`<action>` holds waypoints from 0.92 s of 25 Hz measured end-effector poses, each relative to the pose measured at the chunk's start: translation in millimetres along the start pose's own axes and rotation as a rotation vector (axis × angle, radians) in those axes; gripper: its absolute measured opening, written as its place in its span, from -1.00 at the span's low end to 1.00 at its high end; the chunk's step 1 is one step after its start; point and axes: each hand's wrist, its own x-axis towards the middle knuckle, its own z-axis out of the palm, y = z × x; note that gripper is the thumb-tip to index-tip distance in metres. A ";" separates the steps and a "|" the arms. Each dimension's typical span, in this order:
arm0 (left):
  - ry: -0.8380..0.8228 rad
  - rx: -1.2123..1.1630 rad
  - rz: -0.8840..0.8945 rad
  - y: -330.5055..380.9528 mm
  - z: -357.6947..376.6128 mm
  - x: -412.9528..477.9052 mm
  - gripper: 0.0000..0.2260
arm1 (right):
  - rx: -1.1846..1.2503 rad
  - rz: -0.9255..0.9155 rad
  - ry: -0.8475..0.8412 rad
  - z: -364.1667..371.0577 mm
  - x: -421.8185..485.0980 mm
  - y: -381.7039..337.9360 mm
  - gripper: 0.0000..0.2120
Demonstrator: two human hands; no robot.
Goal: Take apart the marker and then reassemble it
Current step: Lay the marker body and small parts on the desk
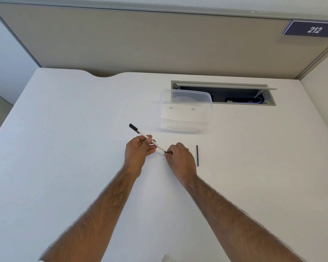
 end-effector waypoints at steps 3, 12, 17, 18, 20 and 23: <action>0.041 -0.020 0.012 4.0 -4.2 3.1 -0.83 | -0.032 -0.002 -0.026 0.5 -1.2 0.3 -0.85; 0.053 0.058 -0.023 0.8 -15.5 2.5 -0.89 | -0.184 0.136 -0.026 -0.5 8.7 -4.2 -0.86; -0.019 0.220 -0.104 -7.8 -15.9 -1.0 -0.87 | -0.196 0.181 -0.026 -2.5 13.5 -0.9 -0.87; -0.022 0.259 -0.117 -8.8 -18.9 -1.5 -0.85 | -0.200 0.175 -0.030 -1.9 13.0 -3.2 -0.87; -0.030 0.312 -0.136 -9.9 -22.3 -2.4 -0.84 | -0.205 0.154 -0.008 -1.7 9.5 -7.5 -0.87; -0.052 0.363 -0.153 -10.6 -18.6 -5.2 -0.85 | -0.129 0.070 0.011 1.7 -2.2 -16.2 -0.83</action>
